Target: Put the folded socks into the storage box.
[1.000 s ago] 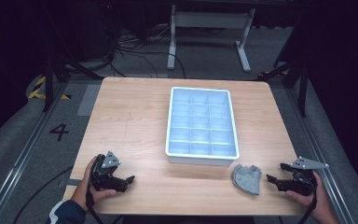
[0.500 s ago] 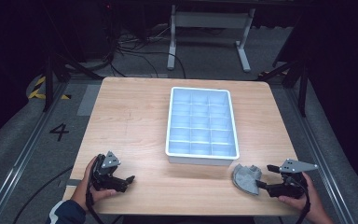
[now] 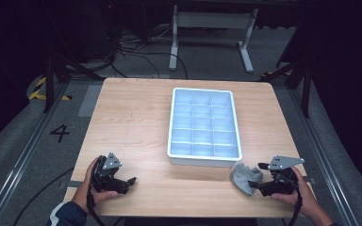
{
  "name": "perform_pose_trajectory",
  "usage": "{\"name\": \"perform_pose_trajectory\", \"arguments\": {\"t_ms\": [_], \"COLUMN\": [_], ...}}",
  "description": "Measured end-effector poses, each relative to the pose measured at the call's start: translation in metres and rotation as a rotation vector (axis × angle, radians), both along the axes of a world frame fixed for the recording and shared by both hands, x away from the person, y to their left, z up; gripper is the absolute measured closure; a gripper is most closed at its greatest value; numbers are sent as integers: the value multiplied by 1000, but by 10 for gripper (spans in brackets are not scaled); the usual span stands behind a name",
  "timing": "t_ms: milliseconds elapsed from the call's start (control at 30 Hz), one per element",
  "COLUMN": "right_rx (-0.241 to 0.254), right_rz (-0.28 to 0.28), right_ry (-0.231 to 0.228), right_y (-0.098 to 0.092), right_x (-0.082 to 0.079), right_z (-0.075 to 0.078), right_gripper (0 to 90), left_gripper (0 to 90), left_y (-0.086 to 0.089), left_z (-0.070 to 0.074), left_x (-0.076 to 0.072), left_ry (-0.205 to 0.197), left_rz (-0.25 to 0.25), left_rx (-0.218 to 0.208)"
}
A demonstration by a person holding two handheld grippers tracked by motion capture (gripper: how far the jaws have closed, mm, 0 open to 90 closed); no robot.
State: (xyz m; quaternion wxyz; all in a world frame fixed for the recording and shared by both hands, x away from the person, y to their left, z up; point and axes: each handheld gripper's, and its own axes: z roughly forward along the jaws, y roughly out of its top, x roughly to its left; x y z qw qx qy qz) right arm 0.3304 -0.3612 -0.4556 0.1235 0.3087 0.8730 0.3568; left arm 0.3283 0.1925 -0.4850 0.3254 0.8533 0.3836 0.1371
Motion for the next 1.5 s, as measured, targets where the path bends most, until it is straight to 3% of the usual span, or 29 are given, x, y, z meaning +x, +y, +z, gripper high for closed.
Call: {"name": "perform_pose_trajectory", "arguments": {"t_ms": [167,433,633,700,800,867,1033,1300,1433,1500], "right_rx": [-41,-50,-71,-80,-68,-60,-38,11,2,4], "right_rz": [13,2,35,43,110,118,162,197,215,214], "right_ry": [14,100,127,134,143,149,183,205,144,137], "right_y": [7,9,13,14,16,17,18,16,17,16], "right_x": [7,20,23,23,18,17,13,10,2,0], "right_z": [-4,-13,-13,-11,-7,-7,-5,-8,-7,-7], "right_gripper": [182,83,95,150,348,371,598,713,725,727], "left_gripper": [2,2,2,2,2,2,3,2,2,2], "left_y": [0,0,0,0,0,0,0,0,0,0], "left_z": [0,0,0,0,0,0,0,0,0,0], "left_x": [0,0,0,0,0,0,0,0,0,0], "left_ry": [0,0,0,-1,-2,-2,-3,-2,-1,-1], "left_rz": [-2,1,1,1,1,1,2,-2,-3,-4], "left_rx": [0,0,0,0,1,2,6,6,6,6]}}
